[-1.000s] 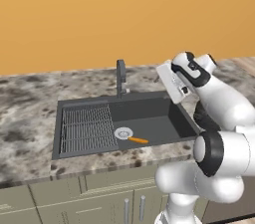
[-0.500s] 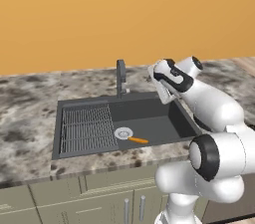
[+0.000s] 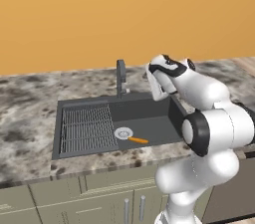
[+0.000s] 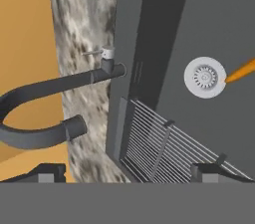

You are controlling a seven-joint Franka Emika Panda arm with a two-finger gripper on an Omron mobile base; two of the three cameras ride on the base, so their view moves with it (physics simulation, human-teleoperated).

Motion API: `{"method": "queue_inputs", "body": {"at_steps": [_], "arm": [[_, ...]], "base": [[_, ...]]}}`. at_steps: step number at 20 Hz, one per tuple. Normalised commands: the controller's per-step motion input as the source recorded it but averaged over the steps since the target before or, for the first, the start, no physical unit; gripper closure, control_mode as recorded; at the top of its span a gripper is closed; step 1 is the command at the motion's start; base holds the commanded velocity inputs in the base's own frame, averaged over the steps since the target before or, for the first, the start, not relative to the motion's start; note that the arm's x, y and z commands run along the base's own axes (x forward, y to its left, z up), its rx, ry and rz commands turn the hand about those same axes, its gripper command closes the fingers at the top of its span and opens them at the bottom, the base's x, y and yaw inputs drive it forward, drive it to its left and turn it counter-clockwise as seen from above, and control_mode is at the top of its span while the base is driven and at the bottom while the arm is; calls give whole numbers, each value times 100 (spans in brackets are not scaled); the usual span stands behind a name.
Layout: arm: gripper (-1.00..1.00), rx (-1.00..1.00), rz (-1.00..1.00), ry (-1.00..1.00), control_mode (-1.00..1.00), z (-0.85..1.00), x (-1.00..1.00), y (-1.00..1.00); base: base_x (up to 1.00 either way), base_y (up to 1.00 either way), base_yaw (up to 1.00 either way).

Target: Dump the carrot from the pot into the sink. Then turn on the water and wash the carrot. Then turn off the water and put the carrot back in the pot.

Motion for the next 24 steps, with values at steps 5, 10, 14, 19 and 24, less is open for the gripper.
{"method": "queue_inputs", "body": {"at_steps": [5,10,14,19,24], "arm": [[-100,15,0,0,-100,-11,28,0],[-100,2,0,0,-100,-16,23,6],[-100,-1,0,0,-100,-21,20,21],[-100,0,0,0,-100,-16,19,14],[-100,0,0,0,-100,-15,22,1]], "base": [[0,0,0],[0,0,0],[0,0,0],[0,0,0],[0,0,0]]}}
